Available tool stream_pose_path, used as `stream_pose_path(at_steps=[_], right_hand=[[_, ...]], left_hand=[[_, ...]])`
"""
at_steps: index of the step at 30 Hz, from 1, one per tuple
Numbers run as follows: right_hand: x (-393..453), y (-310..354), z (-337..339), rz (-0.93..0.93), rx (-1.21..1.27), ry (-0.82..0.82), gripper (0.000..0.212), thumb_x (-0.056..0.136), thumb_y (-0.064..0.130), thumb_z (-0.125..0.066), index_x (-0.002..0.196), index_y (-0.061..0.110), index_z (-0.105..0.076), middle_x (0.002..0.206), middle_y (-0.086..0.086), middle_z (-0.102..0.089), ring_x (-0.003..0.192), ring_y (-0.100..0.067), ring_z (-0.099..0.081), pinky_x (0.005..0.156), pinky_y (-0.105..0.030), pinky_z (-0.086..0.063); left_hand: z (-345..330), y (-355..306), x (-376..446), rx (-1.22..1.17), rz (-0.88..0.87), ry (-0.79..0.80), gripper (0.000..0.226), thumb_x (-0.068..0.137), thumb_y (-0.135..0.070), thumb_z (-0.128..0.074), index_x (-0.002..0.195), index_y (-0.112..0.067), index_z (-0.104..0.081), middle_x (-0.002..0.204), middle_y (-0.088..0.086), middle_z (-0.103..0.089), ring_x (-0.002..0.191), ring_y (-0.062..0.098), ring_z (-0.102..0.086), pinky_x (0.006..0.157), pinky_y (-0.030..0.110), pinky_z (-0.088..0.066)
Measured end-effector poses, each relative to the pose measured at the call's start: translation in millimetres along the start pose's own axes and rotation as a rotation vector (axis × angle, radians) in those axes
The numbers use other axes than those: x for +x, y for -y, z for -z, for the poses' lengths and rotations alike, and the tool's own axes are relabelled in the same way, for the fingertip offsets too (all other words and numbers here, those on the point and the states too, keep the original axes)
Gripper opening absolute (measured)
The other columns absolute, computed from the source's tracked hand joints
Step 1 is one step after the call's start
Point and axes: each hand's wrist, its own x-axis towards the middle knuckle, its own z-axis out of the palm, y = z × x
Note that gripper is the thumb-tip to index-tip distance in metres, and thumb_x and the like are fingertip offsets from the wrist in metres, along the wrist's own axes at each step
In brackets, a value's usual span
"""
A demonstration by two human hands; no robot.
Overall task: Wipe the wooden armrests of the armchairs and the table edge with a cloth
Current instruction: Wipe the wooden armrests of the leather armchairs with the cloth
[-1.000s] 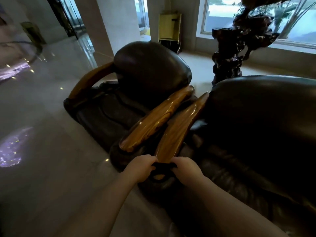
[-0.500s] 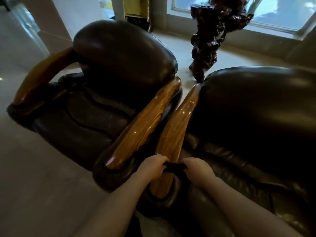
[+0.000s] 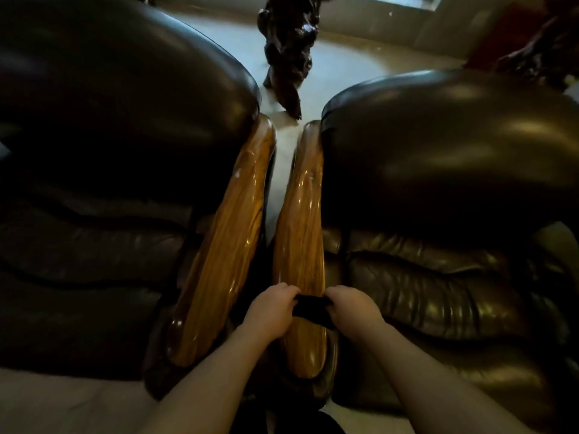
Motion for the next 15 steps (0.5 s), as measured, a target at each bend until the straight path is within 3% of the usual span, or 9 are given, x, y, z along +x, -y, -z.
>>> stream_pose_path(at_steps=[4, 8, 11, 15], right_hand=[[53, -8, -8, -0.070, 0.067, -0.039, 0.007, 0.087, 0.029, -0.056, 0.084, 0.034, -0.056, 0.082, 0.013, -0.055, 0.073, -0.004, -0.055, 0.068, -0.028, -0.052], [125, -24, -15, -0.099, 0.102, -0.191, 0.013, 0.089, 0.025, -0.053, 0.099, 0.028, -0.062, 0.092, 0.008, -0.060, 0.080, -0.011, -0.058, 0.070, -0.033, -0.054], [164, -43, -34, -0.079, 0.139, -0.387, 0.022, 0.089, 0.026, -0.054, 0.110, 0.029, -0.061, 0.099, 0.010, -0.060, 0.087, -0.009, -0.057, 0.073, -0.027, -0.050], [176, -51, -73, -0.069, 0.075, -0.733, 0.034, 0.093, 0.026, -0.051, 0.125, 0.015, -0.057, 0.121, -0.003, -0.061, 0.112, -0.019, -0.053, 0.094, -0.036, -0.045]], left_hand=[[6, 20, 51, -0.091, 0.036, 0.007, 0.026, 0.096, -0.025, -0.046, 0.120, -0.027, -0.057, 0.114, -0.006, -0.057, 0.098, 0.009, -0.053, 0.087, 0.026, -0.044], [5, 34, 113, -0.100, -0.003, -0.119, 0.026, 0.096, -0.023, -0.048, 0.120, -0.024, -0.057, 0.113, -0.005, -0.058, 0.099, 0.010, -0.055, 0.086, 0.028, -0.046], [-12, 56, 151, -0.087, -0.027, -0.250, 0.028, 0.096, -0.026, -0.047, 0.122, -0.025, -0.054, 0.113, -0.007, -0.057, 0.101, 0.006, -0.052, 0.087, 0.028, -0.046], [-46, 84, 167, 0.113, -0.071, -0.573, 0.037, 0.095, -0.030, -0.046, 0.130, -0.019, -0.048, 0.128, 0.003, -0.051, 0.120, 0.014, -0.042, 0.097, 0.032, -0.039]])
